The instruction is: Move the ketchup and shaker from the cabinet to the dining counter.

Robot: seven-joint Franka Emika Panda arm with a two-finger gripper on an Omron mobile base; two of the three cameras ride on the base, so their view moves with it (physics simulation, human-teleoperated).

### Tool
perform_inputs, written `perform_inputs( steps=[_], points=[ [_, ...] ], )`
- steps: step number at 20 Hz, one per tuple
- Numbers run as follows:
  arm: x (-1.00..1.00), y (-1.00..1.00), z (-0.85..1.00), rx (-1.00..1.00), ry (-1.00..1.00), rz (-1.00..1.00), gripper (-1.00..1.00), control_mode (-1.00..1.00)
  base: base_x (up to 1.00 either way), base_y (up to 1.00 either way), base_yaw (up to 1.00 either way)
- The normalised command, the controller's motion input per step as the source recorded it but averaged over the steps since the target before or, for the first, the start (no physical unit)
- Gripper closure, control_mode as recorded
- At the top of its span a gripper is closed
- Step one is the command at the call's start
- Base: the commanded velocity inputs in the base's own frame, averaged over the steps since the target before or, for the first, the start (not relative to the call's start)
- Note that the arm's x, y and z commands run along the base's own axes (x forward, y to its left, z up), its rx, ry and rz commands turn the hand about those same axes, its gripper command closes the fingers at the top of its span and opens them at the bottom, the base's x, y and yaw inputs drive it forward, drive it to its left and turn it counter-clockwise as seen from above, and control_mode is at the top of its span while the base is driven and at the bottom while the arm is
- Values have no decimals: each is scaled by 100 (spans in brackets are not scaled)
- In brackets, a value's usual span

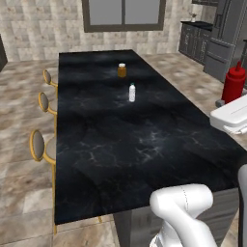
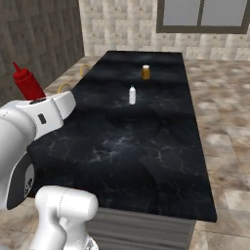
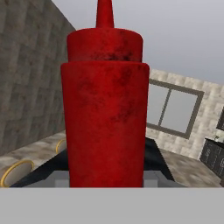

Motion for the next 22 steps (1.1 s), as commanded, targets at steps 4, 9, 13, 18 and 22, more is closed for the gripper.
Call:
perform_inputs(
  steps=[4,9,13,18,22],
  points=[
    [0,0,0,0,0,0,100,100,0,0,0],
    [0,0,0,0,0,0,100,100,0,0,0],
    [0,0,-2,0,0,1,100,-100,0,0,0],
    [0,0,-24,0,0,9,100,-100,0,0,0],
    [10,-7,-33,0,1,12,100,-100,0,0,0]
  ],
)
